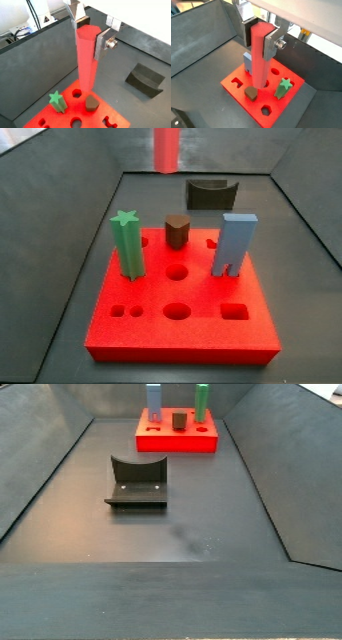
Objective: Pick up the hexagon object. Move up. Move to above the board. Insert the hexagon object.
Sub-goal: Insert the hexagon object.
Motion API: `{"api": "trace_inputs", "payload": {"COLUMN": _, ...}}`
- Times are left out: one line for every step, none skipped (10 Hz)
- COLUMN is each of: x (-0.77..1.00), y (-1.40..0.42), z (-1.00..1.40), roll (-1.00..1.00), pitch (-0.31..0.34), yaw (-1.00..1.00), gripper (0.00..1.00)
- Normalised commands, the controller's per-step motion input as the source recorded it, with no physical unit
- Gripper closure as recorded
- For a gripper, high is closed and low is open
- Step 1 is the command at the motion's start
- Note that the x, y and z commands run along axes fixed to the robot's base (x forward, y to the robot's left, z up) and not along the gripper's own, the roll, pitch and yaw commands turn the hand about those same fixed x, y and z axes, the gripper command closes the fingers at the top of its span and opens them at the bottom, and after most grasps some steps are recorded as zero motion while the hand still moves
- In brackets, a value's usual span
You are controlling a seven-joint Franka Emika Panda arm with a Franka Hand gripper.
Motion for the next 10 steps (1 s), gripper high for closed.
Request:
{"api": "trace_inputs", "payload": {"x": 0.0, "y": 0.0, "z": 0.0, "roll": 0.02, "pitch": 0.0, "yaw": 0.0, "gripper": 1.0}}
{"api": "trace_inputs", "payload": {"x": 0.0, "y": 0.02, "z": 0.0, "roll": 0.0, "pitch": 0.0, "yaw": 0.01, "gripper": 1.0}}
{"api": "trace_inputs", "payload": {"x": 0.0, "y": 0.05, "z": -0.01, "roll": 0.0, "pitch": 0.0, "yaw": 0.04, "gripper": 1.0}}
{"api": "trace_inputs", "payload": {"x": -0.42, "y": 0.1, "z": -0.16, "roll": 0.0, "pitch": -0.074, "yaw": 0.0, "gripper": 1.0}}
{"api": "trace_inputs", "payload": {"x": -0.5, "y": 0.19, "z": -0.3, "roll": 0.0, "pitch": -0.103, "yaw": 0.03, "gripper": 1.0}}
{"api": "trace_inputs", "payload": {"x": -0.15, "y": 0.1, "z": -0.37, "roll": 0.0, "pitch": -0.04, "yaw": 0.07, "gripper": 1.0}}
{"api": "trace_inputs", "payload": {"x": -0.14, "y": 0.02, "z": -0.42, "roll": 0.0, "pitch": -0.07, "yaw": 0.02, "gripper": 1.0}}
{"api": "trace_inputs", "payload": {"x": -0.11, "y": 0.0, "z": -0.57, "roll": -0.03, "pitch": -0.107, "yaw": 0.0, "gripper": 1.0}}
{"api": "trace_inputs", "payload": {"x": -0.2, "y": 0.0, "z": -0.72, "roll": -0.03, "pitch": -0.187, "yaw": 0.0, "gripper": 1.0}}
{"api": "trace_inputs", "payload": {"x": -0.32, "y": 0.0, "z": -0.68, "roll": 0.0, "pitch": -0.159, "yaw": 0.0, "gripper": 1.0}}
